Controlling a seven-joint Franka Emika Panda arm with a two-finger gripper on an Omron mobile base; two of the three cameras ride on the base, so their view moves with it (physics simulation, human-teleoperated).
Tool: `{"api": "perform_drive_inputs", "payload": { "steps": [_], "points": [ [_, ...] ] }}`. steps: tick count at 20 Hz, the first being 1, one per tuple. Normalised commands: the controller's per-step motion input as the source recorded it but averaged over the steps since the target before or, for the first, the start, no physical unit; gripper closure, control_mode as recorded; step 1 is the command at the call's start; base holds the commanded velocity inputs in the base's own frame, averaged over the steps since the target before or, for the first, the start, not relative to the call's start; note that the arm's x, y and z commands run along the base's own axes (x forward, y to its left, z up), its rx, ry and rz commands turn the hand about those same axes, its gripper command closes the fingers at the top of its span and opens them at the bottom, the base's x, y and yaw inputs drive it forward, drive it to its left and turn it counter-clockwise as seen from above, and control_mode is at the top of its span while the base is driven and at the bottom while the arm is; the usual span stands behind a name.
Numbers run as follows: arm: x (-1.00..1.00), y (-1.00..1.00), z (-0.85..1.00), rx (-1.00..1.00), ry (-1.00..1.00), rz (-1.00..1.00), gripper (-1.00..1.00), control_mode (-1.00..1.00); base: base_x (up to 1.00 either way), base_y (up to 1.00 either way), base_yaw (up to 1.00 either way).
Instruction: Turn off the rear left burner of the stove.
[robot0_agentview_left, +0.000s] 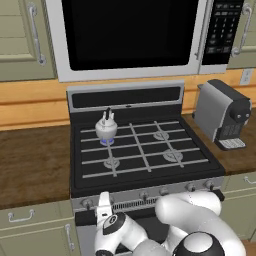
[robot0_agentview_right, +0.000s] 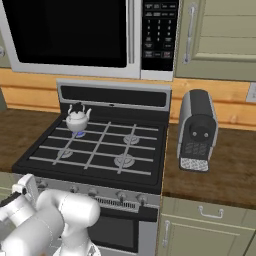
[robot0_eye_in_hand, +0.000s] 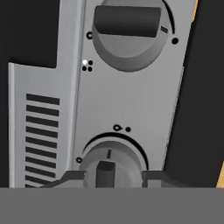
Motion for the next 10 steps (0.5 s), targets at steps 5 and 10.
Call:
{"api": "perform_drive_inputs", "payload": {
  "steps": [5, 10],
  "points": [
    [0.19, 0.00, 0.18, 0.09, 0.11, -0.07, 1.00, -1.00, 0.00, 0.00, 0.00],
    [0.04, -0.03, 0.12, 0.28, 0.11, -0.16, 1.00, -1.00, 0.00, 0.00, 0.00]
  ]
}}
